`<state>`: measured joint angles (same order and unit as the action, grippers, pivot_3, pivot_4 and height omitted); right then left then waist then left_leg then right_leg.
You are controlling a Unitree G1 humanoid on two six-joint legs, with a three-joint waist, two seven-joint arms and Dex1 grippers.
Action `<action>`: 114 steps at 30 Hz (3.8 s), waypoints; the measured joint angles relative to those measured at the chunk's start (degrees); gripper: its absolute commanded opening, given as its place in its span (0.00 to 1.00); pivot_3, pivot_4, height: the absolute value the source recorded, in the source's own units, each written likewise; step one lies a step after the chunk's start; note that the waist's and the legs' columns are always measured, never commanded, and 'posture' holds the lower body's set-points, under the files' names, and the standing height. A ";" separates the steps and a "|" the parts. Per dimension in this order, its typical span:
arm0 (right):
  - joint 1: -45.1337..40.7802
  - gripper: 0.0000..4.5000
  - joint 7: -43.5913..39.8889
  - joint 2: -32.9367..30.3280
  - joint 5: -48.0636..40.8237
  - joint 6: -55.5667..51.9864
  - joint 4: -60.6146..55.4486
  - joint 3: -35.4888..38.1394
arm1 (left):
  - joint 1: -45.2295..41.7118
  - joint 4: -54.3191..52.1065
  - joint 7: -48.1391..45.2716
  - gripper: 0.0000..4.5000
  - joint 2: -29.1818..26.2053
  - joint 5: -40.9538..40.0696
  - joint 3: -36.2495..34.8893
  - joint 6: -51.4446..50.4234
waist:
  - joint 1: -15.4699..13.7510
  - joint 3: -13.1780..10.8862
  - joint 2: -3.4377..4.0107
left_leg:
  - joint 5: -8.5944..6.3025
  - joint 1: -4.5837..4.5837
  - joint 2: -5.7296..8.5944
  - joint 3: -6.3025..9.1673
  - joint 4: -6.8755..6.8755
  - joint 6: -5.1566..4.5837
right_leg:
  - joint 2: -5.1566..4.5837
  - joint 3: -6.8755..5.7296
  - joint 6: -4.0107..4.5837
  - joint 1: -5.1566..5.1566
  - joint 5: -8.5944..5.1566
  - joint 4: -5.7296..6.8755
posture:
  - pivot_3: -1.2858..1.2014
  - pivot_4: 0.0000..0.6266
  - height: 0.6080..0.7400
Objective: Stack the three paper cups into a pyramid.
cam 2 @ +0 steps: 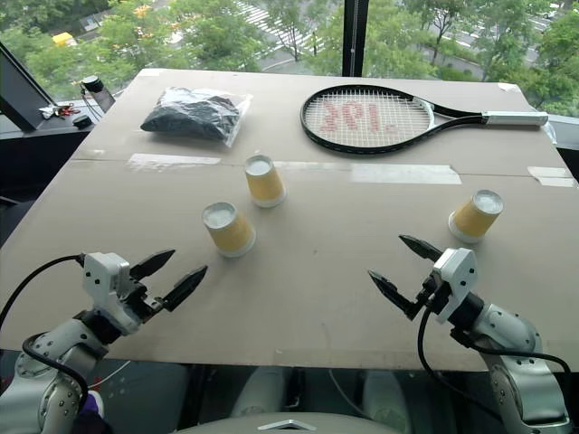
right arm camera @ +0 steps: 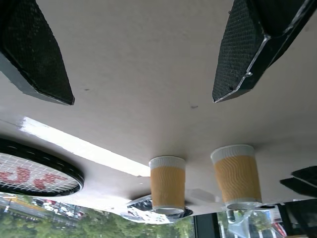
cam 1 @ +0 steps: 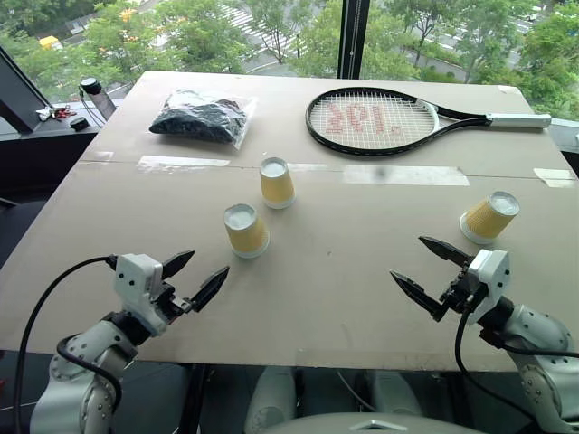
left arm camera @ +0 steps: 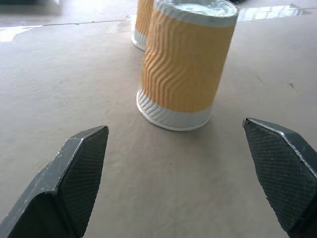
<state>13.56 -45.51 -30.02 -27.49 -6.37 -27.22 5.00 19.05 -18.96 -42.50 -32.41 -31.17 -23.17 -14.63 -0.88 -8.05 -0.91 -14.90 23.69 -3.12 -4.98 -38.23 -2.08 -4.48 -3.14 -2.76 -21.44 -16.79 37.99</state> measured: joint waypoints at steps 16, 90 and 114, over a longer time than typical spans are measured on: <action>0.27 0.98 -6.85 -8.51 -5.92 -2.09 -5.58 6.56 | -16.52 5.04 -7.00 1.00 -8.51 -1.71 4.22 -7.20 | 0.06 0.04 -0.09 | 0.02 0.00 0.00 0.08 -0.05 0.04 | 0.04 -0.08 -0.01 0.07 0.01 0.01 | 0.52 0.24 1.00; -21.36 1.00 35.21 -0.86 10.82 -30.43 5.82 13.37 | -19.31 -5.57 -18.53 0.99 -5.16 -8.45 11.78 -14.42 | 0.12 -0.03 -0.03 | 0.04 0.04 0.51 0.86 -0.05 0.07 | 0.34 0.95 -0.05 -0.11 0.02 0.11 | 0.52 0.24 1.00; -25.15 0.45 25.77 0.60 7.23 -29.78 7.18 8.06 | -9.34 -9.34 -20.78 1.00 -6.67 -12.86 7.37 -8.64 | 0.93 -0.14 0.26 | 0.02 0.00 0.46 0.78 0.10 0.05 | 0.42 1.17 -0.05 -0.18 0.02 0.09 | 0.52 0.24 1.00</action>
<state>-11.59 -19.74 -29.42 -20.26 -36.16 -20.03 13.06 9.72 -28.30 -63.28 -39.08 -44.04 -15.80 -23.27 0.05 -8.19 -0.65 -14.87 23.68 -2.66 -4.21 -38.13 -2.03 -4.06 -1.97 -2.81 -21.62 -16.76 38.08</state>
